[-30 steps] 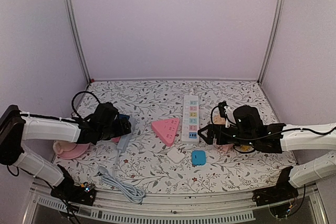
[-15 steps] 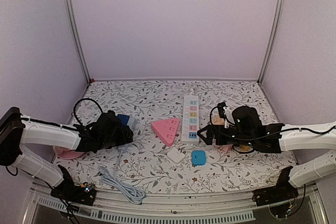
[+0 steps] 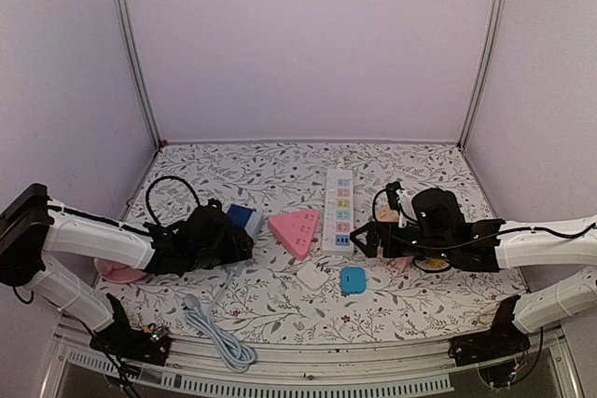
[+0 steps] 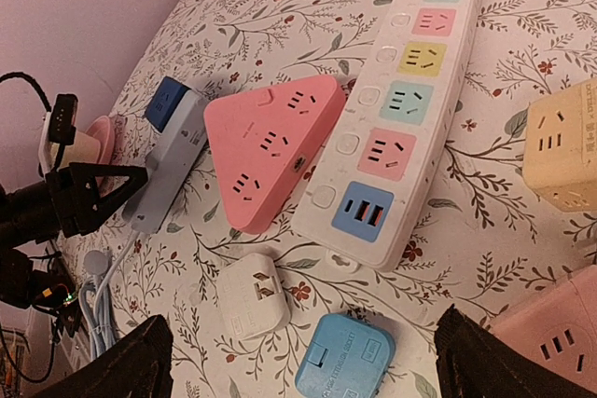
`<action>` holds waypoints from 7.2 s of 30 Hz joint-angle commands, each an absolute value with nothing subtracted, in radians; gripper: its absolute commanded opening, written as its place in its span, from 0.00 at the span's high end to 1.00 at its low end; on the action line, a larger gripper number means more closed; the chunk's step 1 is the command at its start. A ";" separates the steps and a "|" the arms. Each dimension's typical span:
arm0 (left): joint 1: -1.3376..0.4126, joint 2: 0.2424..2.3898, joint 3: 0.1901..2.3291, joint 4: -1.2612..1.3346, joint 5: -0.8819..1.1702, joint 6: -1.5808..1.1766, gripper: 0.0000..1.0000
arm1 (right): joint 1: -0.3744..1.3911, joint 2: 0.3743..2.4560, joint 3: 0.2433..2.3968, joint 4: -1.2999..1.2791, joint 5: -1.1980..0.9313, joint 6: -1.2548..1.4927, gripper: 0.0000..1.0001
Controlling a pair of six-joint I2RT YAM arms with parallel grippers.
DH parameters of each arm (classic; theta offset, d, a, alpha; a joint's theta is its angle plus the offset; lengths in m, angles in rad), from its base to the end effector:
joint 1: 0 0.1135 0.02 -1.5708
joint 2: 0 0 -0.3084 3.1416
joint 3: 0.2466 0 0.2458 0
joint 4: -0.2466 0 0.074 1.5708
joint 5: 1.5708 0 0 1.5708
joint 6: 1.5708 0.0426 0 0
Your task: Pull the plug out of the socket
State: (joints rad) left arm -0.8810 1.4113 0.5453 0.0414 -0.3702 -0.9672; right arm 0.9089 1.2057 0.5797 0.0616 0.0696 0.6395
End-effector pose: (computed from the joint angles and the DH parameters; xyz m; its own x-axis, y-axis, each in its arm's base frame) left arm 0.1699 -0.1818 0.1918 -0.7286 -0.3229 -0.6040 -0.0652 0.9106 -0.4081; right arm 0.1478 0.1848 0.2482 -0.7119 0.0550 -0.7002 -0.4062 0.7810 0.4744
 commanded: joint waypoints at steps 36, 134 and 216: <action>-0.778 0.991 0.387 -0.030 -0.343 -1.021 0.13 | 1.145 2.131 1.475 -0.050 0.009 0.615 0.01; -0.805 1.311 0.256 0.769 0.063 -1.120 0.11 | 1.117 1.793 1.180 0.189 0.007 0.568 0.98; -0.921 1.302 0.351 0.723 -0.012 -1.181 1.00 | 1.090 1.614 0.985 0.008 0.537 0.622 0.98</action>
State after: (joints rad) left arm -0.9070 1.3201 0.3496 0.7773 0.0288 -1.1831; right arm 1.0847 1.6733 0.9791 -0.0471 0.5175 0.6342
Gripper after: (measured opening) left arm 0.164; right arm 0.282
